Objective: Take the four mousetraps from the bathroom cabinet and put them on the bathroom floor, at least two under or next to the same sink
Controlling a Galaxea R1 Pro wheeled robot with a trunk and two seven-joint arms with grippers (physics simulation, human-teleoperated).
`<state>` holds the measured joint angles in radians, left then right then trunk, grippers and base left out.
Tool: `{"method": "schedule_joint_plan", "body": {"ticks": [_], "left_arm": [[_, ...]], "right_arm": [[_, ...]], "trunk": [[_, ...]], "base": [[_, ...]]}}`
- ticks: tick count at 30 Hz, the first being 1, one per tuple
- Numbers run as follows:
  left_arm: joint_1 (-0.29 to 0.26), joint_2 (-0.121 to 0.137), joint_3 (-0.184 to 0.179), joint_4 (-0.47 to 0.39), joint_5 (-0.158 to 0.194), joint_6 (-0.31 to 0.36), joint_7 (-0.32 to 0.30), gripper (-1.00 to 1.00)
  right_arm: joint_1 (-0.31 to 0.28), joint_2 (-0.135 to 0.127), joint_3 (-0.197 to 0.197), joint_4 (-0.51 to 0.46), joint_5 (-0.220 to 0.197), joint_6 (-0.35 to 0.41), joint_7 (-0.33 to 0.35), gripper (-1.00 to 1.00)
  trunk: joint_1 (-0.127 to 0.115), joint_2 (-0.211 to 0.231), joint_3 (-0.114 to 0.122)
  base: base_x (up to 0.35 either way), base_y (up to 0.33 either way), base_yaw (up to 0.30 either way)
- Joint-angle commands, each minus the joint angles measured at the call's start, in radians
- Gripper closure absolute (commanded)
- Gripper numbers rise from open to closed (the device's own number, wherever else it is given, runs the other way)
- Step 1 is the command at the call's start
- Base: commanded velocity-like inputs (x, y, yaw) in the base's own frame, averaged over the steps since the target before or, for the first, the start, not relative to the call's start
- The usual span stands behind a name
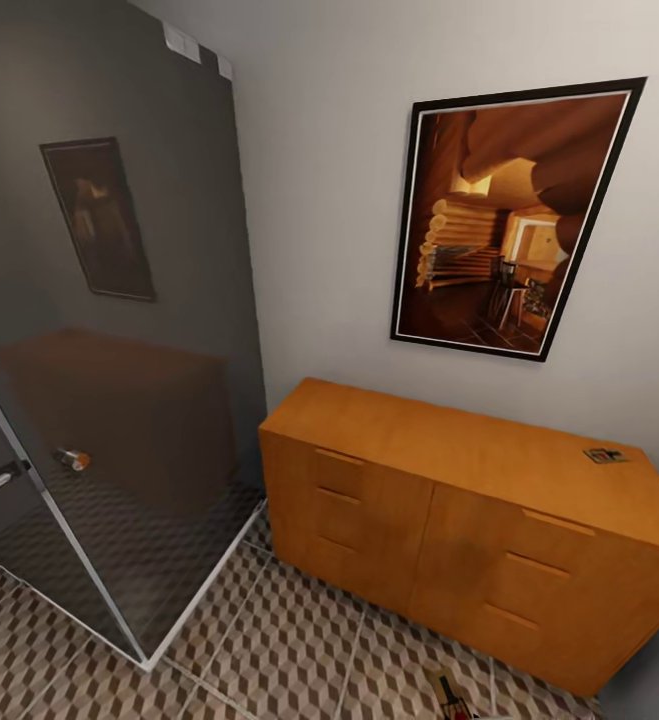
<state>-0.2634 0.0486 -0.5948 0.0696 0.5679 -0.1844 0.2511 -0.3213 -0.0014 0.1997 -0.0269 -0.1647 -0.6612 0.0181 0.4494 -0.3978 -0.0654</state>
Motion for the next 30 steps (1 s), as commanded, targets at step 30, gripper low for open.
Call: {"method": "schedule_joint_plan", "body": {"ticks": [30], "left_arm": [[-0.001,-0.001,-0.006,0.003,0.004,-0.004,0.0,-1.0]], "right_arm": [[-0.001,0.0,0.009,0.001,-0.01,-0.003,0.002,1.0]], "trunk": [[0.001,-0.002,-0.002]], "base": [[0.0,0.0,-0.051]]}}
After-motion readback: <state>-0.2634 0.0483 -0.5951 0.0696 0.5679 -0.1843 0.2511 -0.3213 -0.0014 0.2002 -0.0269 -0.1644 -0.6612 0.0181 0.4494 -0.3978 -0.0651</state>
